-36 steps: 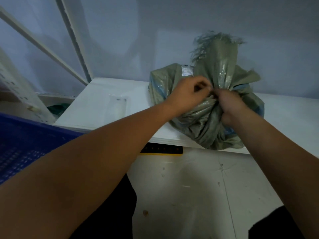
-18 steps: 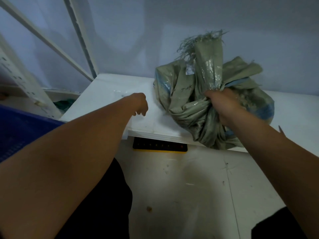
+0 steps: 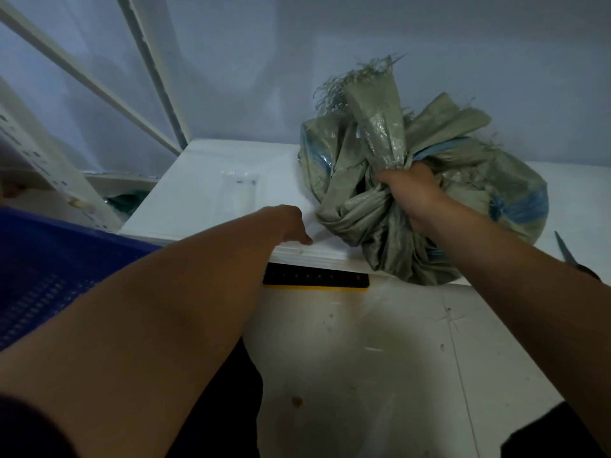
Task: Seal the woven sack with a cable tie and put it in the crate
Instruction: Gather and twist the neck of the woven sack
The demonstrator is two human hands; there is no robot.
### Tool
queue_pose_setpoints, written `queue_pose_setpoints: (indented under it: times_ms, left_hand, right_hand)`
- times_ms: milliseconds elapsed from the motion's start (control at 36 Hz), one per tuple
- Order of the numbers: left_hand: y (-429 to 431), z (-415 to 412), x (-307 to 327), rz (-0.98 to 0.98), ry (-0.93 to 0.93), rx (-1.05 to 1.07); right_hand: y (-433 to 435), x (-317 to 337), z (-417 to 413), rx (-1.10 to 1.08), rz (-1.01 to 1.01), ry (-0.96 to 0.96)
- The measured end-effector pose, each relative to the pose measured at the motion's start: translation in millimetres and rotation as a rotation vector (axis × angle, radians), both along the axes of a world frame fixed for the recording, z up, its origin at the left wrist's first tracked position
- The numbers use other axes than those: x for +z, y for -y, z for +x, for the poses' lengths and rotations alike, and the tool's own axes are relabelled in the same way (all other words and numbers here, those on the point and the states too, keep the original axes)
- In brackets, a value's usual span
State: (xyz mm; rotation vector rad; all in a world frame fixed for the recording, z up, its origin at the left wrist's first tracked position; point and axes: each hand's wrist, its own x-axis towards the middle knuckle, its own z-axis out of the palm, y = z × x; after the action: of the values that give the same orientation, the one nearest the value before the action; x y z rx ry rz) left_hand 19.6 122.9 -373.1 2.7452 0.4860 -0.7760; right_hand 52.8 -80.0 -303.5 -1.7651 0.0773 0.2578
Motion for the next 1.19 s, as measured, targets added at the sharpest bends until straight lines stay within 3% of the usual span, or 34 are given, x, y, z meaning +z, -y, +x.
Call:
queue_pose_setpoints:
  times_ms: [472, 722, 917, 1056, 1194]
  left_hand:
    - [-19, 12, -22, -0.23, -0.185, 0.25]
    - [-13, 10, -23, -0.327, -0.048, 0.326]
    - [-12, 6, -21, -0.272, 0.137, 0.391]
    - [-6, 11, -27, -0.234, -0.014, 0.387]
    - [-7, 13, -24, -0.146, 0.023, 0.271]
  right_hand:
    - [-8, -1, 1, 0.03, 0.011, -0.014]
    - [-5, -4, 5, 0.022, -0.027, -0.008]
    - [0, -4, 6, 0.013, -0.002, -0.021]
    - [3, -3, 4, 0.008, 0.032, -0.006]
    - [5, -6, 5, -0.006, 0.131, 0.025]
